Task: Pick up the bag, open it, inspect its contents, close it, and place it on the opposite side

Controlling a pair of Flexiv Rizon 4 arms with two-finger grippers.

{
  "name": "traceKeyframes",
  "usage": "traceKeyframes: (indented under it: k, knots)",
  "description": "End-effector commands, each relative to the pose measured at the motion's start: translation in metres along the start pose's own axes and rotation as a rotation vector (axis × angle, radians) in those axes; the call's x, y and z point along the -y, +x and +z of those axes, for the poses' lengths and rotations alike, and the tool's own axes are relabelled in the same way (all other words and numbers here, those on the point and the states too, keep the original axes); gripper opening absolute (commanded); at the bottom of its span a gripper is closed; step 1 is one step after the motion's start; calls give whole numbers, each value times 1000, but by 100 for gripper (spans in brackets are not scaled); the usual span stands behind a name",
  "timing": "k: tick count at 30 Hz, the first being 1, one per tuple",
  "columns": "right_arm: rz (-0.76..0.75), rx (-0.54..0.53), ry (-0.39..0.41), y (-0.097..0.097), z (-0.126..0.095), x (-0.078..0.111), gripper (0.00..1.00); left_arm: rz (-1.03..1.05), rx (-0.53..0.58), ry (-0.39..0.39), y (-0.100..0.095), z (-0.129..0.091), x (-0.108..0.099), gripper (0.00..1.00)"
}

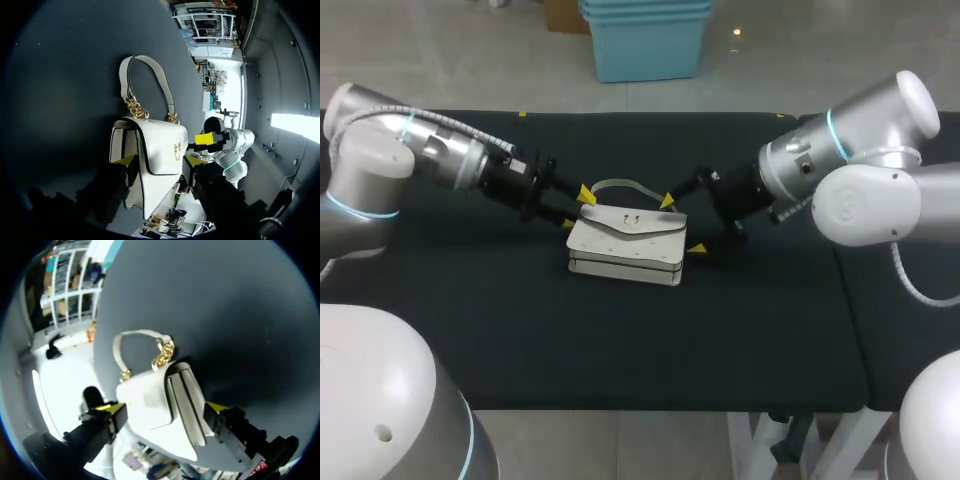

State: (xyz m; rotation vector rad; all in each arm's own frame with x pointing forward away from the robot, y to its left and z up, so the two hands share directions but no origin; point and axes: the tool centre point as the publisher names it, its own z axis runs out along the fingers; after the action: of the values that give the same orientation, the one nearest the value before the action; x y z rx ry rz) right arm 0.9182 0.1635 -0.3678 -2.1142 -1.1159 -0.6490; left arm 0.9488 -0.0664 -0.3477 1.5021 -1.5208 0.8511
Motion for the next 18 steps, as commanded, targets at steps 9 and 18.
traceKeyframes:
  k: [9,18]
  knots:
    - [27,-55,32,7,9,1,59,-36,-19,0,-14,16,9,45]
    - [55,-46,63,-7,28,-1,78,-50,-24,-1,-25,21,13,42]
